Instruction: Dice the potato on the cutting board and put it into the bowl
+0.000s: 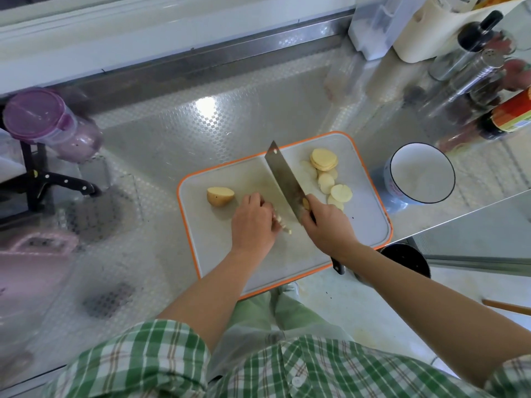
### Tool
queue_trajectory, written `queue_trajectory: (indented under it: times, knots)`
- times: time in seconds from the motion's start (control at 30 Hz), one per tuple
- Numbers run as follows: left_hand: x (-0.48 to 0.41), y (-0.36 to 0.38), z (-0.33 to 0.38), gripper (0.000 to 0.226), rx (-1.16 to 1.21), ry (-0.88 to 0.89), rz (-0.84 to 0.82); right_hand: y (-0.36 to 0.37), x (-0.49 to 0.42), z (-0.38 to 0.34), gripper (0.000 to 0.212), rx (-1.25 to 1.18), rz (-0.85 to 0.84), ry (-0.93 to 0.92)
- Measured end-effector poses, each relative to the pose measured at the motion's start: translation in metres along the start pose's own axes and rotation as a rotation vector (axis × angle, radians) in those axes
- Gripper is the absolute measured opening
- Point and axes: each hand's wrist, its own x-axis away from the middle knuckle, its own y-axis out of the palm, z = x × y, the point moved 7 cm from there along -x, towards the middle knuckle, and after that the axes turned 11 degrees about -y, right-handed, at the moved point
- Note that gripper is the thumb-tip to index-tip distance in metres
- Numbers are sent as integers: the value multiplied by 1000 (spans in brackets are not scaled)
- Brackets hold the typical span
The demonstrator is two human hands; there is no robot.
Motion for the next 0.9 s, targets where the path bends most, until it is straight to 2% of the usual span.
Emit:
queue_trajectory:
  times: [0.17,0.4,0.73,0.9]
  knots:
    - [5,-3,-7,17,26,38,-3,-7,7,-5,18,-166,10,20]
    - [12,-10,-2,30,13,95,39,13,28,-3,25,-205,-21,49]
    - [14,-1,5,24,31,151,33,19,33,7,14,-194,25,92]
    - [11,-3,1,46,2,120,38,13,32,6,15,-191,46,88]
